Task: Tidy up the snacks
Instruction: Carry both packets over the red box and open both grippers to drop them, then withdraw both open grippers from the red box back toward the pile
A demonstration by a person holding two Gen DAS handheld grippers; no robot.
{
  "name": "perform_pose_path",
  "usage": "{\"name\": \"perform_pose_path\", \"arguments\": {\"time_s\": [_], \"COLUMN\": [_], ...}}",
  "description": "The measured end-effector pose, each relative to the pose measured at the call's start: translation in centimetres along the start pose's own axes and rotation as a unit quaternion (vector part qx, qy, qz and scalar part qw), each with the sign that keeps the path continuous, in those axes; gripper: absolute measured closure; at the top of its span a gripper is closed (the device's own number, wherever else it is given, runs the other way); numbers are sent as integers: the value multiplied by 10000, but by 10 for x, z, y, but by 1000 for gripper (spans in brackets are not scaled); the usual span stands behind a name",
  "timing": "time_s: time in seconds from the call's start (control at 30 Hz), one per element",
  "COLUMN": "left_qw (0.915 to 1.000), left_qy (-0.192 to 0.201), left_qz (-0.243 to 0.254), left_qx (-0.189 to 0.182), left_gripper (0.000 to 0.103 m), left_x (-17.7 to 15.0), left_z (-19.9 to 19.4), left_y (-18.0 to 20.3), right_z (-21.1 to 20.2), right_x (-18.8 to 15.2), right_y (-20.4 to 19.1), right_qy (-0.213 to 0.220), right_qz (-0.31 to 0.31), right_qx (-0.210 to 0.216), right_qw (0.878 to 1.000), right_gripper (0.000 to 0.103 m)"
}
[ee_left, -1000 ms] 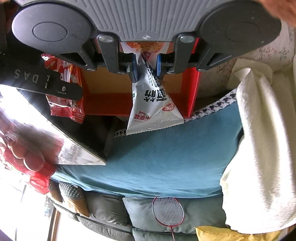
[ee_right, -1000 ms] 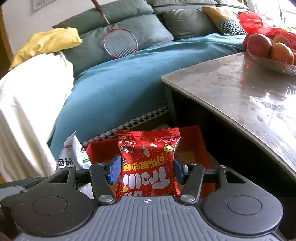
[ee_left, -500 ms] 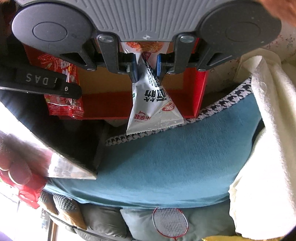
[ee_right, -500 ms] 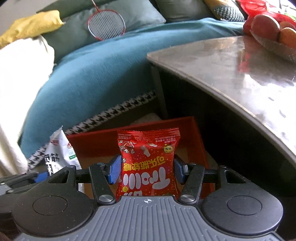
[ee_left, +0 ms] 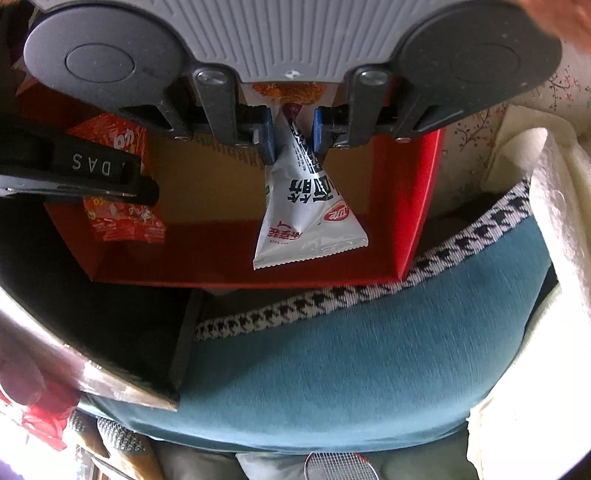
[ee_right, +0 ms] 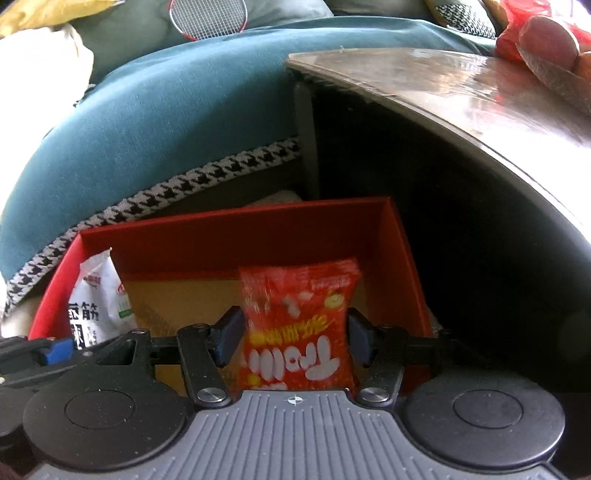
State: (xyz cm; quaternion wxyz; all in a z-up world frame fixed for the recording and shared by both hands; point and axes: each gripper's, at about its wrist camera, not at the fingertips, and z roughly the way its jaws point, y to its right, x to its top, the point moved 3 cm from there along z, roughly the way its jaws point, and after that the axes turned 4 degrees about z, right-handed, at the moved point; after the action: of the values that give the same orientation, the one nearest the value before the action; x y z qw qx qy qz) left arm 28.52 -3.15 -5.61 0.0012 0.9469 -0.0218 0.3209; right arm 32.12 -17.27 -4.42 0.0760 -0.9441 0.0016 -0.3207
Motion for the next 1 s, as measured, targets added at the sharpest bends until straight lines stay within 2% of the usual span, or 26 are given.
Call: {"name": "perform_pose_path", "arguments": {"time_s": [0.23, 0.4, 0.7, 1.0], "left_qw": [10000, 10000, 9998, 9993], "left_qy": [18, 33, 131, 290], "left_qz": [67, 67, 30, -1], "left_qx": [41, 58, 112, 249], "left_gripper": [85, 76, 69, 67], "left_x": [0, 2, 3, 6], "left_z": [-3, -7, -17, -33], "left_y": [0, 0, 0, -4], "right_z": [-1, -3, -9, -16], "right_x": [-1, -3, 1, 4], "right_y": [-5, -6, -4, -12], "right_qy": [-42, -63, -2, -31], "right_qz": [-82, -89, -31, -96], "right_qx": [97, 107, 175, 419], "right_qw": [9999, 9999, 9998, 9991], "right_gripper": [30, 30, 26, 25]}}
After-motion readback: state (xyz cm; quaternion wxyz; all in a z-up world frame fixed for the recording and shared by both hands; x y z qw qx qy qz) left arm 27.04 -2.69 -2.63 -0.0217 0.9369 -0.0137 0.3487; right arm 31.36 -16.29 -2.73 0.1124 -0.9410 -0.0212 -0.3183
